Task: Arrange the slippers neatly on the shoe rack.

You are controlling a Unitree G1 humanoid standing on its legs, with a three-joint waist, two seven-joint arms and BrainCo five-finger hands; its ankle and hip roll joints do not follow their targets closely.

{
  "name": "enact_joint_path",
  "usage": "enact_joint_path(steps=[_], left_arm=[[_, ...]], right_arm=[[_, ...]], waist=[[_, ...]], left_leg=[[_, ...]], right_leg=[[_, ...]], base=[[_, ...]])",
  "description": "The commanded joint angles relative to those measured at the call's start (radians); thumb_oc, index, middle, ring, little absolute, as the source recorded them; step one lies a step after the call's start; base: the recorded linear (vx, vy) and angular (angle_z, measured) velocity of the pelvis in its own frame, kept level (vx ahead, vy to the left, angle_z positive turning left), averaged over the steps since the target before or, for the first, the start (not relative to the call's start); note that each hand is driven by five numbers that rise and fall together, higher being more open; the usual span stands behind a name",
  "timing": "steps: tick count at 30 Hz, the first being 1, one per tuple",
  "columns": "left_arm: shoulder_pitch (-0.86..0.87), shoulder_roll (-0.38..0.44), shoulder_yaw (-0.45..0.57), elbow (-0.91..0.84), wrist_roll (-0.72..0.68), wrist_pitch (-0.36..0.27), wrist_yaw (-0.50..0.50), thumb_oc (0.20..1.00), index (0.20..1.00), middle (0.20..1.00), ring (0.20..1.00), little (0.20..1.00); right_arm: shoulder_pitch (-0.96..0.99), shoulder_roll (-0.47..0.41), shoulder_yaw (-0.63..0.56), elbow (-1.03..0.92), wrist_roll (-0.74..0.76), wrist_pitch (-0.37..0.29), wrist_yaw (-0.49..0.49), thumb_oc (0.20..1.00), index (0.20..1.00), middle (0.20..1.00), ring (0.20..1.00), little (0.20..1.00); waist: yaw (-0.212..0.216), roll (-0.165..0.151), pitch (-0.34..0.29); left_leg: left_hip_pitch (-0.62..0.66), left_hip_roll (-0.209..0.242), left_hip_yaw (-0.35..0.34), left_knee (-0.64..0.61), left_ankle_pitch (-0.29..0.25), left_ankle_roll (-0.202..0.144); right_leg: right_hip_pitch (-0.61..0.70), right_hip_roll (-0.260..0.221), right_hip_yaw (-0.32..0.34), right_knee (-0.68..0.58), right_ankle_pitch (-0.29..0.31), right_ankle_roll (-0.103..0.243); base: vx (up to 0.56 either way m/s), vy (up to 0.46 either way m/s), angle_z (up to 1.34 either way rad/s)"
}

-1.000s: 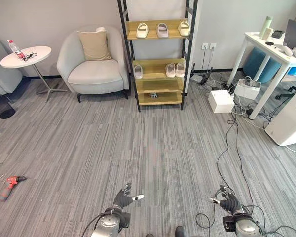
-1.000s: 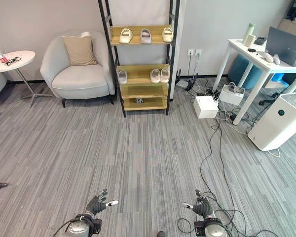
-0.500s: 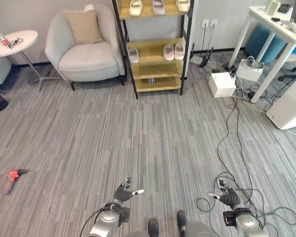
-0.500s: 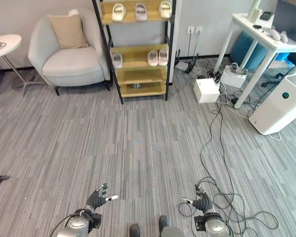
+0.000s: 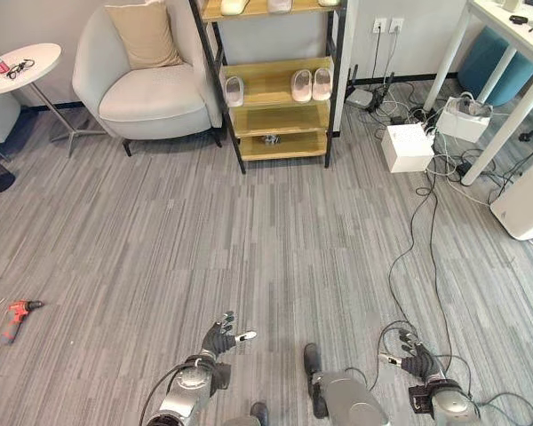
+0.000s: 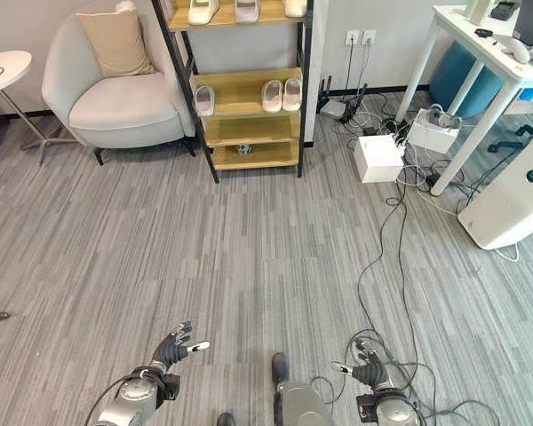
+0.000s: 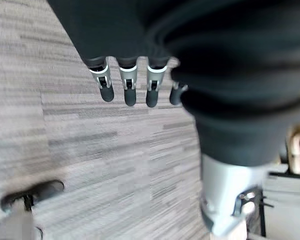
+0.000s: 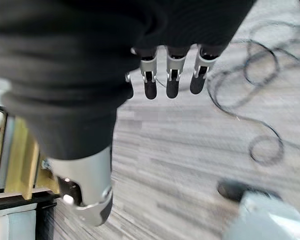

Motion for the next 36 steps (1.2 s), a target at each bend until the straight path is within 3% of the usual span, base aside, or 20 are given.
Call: enact_joint_path(steps=[1, 3, 6, 9, 10, 12, 14, 17, 20, 22, 23, 24, 26, 27, 28, 29, 30, 31, 33, 36], left_arm=[[-0.031, -0.007, 0.006, -0.031, -0.042, -0.037, -0.002, 1.000, 1.000, 1.000, 1.000, 1.000], [-0.031, -0.009, 0.007, -0.024, -0.051, -0.037, -0.002, 1.000, 1.000, 1.000, 1.000, 1.000], [-0.027, -0.011, 0.003, -0.011, -0.053, -0.035, -0.001, 1.000, 1.000, 1.000, 1.000, 1.000], [-0.020, -0.015, -0.001, -0.011, -0.048, -0.033, 0.007, 1.000, 1.000, 1.000, 1.000, 1.000], [-0.019, -0.017, -0.006, -0.017, -0.045, -0.029, 0.014, 1.000, 1.000, 1.000, 1.000, 1.000], [-0.024, -0.018, -0.004, -0.015, -0.040, -0.026, 0.019, 1.000, 1.000, 1.000, 1.000, 1.000], [-0.028, -0.020, 0.001, -0.013, -0.039, -0.022, 0.022, 1.000, 1.000, 1.000, 1.000, 1.000], [-0.006, -0.019, 0.011, -0.021, -0.044, -0.026, 0.024, 1.000, 1.000, 1.000, 1.000, 1.000], [0.005, -0.012, 0.000, -0.024, -0.039, -0.023, 0.015, 1.000, 1.000, 1.000, 1.000, 1.000], [0.015, 0.002, -0.006, -0.044, -0.035, -0.022, 0.010, 1.000, 1.000, 1.000, 1.000, 1.000], [0.020, 0.012, -0.011, -0.057, -0.038, -0.020, 0.008, 1.000, 1.000, 1.000, 1.000, 1.000], [0.019, 0.012, -0.011, -0.057, -0.038, -0.020, 0.008, 1.000, 1.000, 1.000, 1.000, 1.000], [0.018, 0.021, -0.016, -0.067, -0.040, -0.018, 0.010, 1.000, 1.000, 1.000, 1.000, 1.000], [0.013, 0.026, -0.022, -0.078, -0.036, -0.016, 0.010, 1.000, 1.000, 1.000, 1.000, 1.000], [0.013, 0.025, -0.021, -0.078, -0.036, -0.016, 0.010, 1.000, 1.000, 1.000, 1.000, 1.000], [0.007, 0.026, -0.024, -0.078, -0.033, -0.017, 0.012, 1.000, 1.000, 1.000, 1.000, 1.000], [0.006, 0.026, -0.024, -0.078, -0.033, -0.017, 0.012, 1.000, 1.000, 1.000, 1.000, 1.000], [0.000, 0.022, -0.023, -0.071, -0.039, -0.021, 0.013, 1.000, 1.000, 1.000, 1.000, 1.000], [-0.014, 0.026, -0.022, -0.061, -0.042, -0.023, 0.012, 1.000, 1.000, 1.000, 1.000, 1.000], [-0.042, 0.021, -0.011, -0.037, -0.022, -0.026, 0.012, 1.000, 1.000, 1.000, 1.000, 1.000]], right_arm=[[0.022, -0.051, -0.022, -0.066, 0.028, -0.044, 0.010, 1.000, 1.000, 1.000, 1.000, 1.000], [0.030, -0.053, -0.026, -0.068, 0.028, -0.042, 0.009, 1.000, 1.000, 1.000, 1.000, 1.000], [0.032, -0.048, -0.028, -0.068, 0.034, -0.043, 0.006, 1.000, 1.000, 1.000, 1.000, 1.000], [0.038, -0.043, -0.026, -0.073, 0.030, -0.045, 0.003, 1.000, 1.000, 1.000, 1.000, 1.000], [0.039, -0.039, -0.018, -0.070, 0.026, -0.044, -0.003, 1.000, 1.000, 1.000, 1.000, 1.000], [0.036, -0.032, -0.013, -0.062, 0.026, -0.042, -0.010, 1.000, 1.000, 1.000, 1.000, 1.000], [0.031, -0.028, -0.005, -0.051, 0.022, -0.035, -0.010, 1.000, 1.000, 1.000, 1.000, 1.000], [0.042, -0.023, 0.001, -0.059, 0.013, -0.021, 0.005, 1.000, 1.000, 1.000, 1.000, 1.000], [0.061, -0.008, -0.004, -0.068, 0.014, -0.017, 0.020, 1.000, 1.000, 1.000, 1.000, 1.000], [0.069, 0.000, -0.003, -0.071, 0.017, -0.017, 0.028, 1.000, 1.000, 1.000, 1.000, 1.000], [0.071, 0.008, 0.002, -0.074, 0.016, -0.017, 0.029, 1.000, 1.000, 1.000, 1.000, 1.000], [0.070, 0.007, 0.002, -0.074, 0.016, -0.017, 0.029, 1.000, 1.000, 1.000, 1.000, 1.000], [0.064, 0.015, 0.000, -0.073, 0.024, -0.019, 0.025, 1.000, 1.000, 1.000, 1.000, 1.000], [0.063, 0.021, -0.004, -0.073, 0.033, -0.018, 0.024, 1.000, 1.000, 1.000, 1.000, 1.000], [0.063, 0.021, -0.004, -0.072, 0.033, -0.018, 0.024, 1.000, 1.000, 1.000, 1.000, 1.000], [0.055, 0.025, -0.003, -0.063, 0.042, -0.020, 0.024, 1.000, 1.000, 1.000, 1.000, 1.000], [0.055, 0.025, -0.003, -0.062, 0.042, -0.020, 0.024, 1.000, 1.000, 1.000, 1.000, 1.000], [0.050, 0.027, -0.003, -0.054, 0.054, -0.024, 0.026, 1.000, 1.000, 1.000, 1.000, 1.000], [0.044, 0.026, -0.004, -0.045, 0.063, -0.025, 0.023, 1.000, 1.000, 1.000, 1.000, 1.000], [0.054, 0.023, -0.009, -0.044, 0.061, -0.029, 0.020, 1.000, 1.000, 1.000, 1.000, 1.000]], waist=[[0.015, -0.015, 0.001], [0.028, -0.026, 0.007], [0.040, -0.030, 0.002], [0.048, -0.018, -0.005], [0.062, -0.010, -0.005], [0.066, -0.005, -0.006], [0.067, -0.002, -0.013], [0.074, 0.012, -0.046], [0.076, -0.003, -0.071], [0.080, -0.022, -0.071], [0.078, -0.029, -0.063], [0.080, -0.026, -0.065], [0.069, -0.031, -0.040], [0.057, -0.005, -0.018], [0.057, -0.007, -0.018], [0.041, 0.001, -0.001], [0.043, 0.003, -0.003], [0.030, 0.009, 0.013], [0.016, 0.010, 0.031], [-0.024, -0.025, 0.036]], left_leg=[[-0.041, -0.016, 0.086, 0.130, 0.096, -0.028], [-0.101, -0.001, 0.118, 0.116, 0.093, -0.017], [-0.144, 0.013, 0.141, -0.020, 0.072, 0.002], [-0.176, 0.035, 0.144, -0.156, 0.136, -0.003], [-0.209, 0.058, 0.142, -0.257, 0.202, -0.015], [-0.237, 0.072, 0.168, -0.342, 0.232, -0.027], [-0.254, 0.087, 0.221, -0.354, 0.244, -0.035], [-0.228, 0.085, 0.216, -0.354, 0.286, -0.034], [-0.214, 0.047, 0.234, -0.319, 0.261, -0.006], [-0.191, 0.013, 0.242, -0.307, 0.223, 0.023], [-0.159, -0.015, 0.239, -0.318, 0.192, 0.051], [-0.163, -0.010, 0.241, -0.317, 0.192, 0.050], [-0.118, -0.039, 0.243, -0.330, 0.163, 0.078], [-0.080, -0.029, 0.232, -0.342, 0.142, 0.086], [-0.080, -0.031, 0.233, -0.341, 0.141, 0.087], [-0.056, -0.028, 0.222, -0.351, 0.129, 0.087], [-0.058, -0.026, 0.224, -0.351, 0.130, 0.086], [-0.035, -0.024, 0.215, -0.354, 0.114, 0.082], [0.002, -0.026, 0.214, -0.354, 0.092, 0.075], [0.090, -0.055, 0.184, -0.354, 0.025, 0.054]], right_leg=[[0.077, -0.031, 0.034, -0.033, -0.054, 0.016], [0.114, -0.043, 0.036, -0.052, -0.067, 0.013], [0.151, -0.050, 0.038, -0.058, -0.098, 0.024], [0.184, -0.044, 0.037, -0.068, -0.121, 0.029], [0.220, -0.039, 0.041, -0.069, -0.149, 0.030], [0.254, -0.042, 0.046, -0.072, -0.169, 0.034], [0.290, -0.050, 0.057, -0.076, -0.181, 0.040], [0.354, -0.077, 0.069, -0.093, -0.200, 0.062], [0.362, -0.132, 0.075, -0.046, -0.187, 0.096], [0.316, -0.166, 0.095, 0.073, -0.134, 0.118], [0.241, -0.181, 0.112, 0.216, -0.044, 0.125], [0.237, -0.178, 0.114, 0.214, -0.041, 0.124], [0.167, -0.191, 0.120, 0.353, 0.074, 0.126], [0.076, -0.162, 0.121, 0.443, 0.075, 0.113], [0.073, -0.164, 0.123, 0.450, 0.070, 0.113], [0.013, -0.133, 0.124, 0.474, 0.020, 0.105], [0.011, -0.131, 0.124, 0.472, 0.023, 0.104], [-0.051, -0.090, 0.104, 0.427, -0.033, 0.096], [-0.083, -0.078, 0.060, 0.336, -0.062, 0.094], [-0.132, -0.038, -0.012, -0.016, 0.020, 0.129]], base=[[0.25, -0.154, -0.10], [0.24, -0.108, -0.15], [0.25, 0.012, 0.01], [0.29, 0.041, -0.10], [0.37, 0.039, 0.03], [0.44, 0.076, -0.01], [0.42, 0.123, -0.08], [0.48, 0.179, -0.23], [0.45, 0.193, -0.31], [0.39, 0.218, -0.24], [0.28, 0.184, -0.13], [0.26, 0.180, -0.08], [0.23, 0.178, -0.23], [0.20, 0.165, 0.00], [0.21, 0.129, 0.32], [0.08, 0.028, 0.43], [0.20, 0.051, 0.36], [0.28, 0.006, 0.35], [0.35, -0.040, 0.35], [0.44, -0.143, -0.09]])
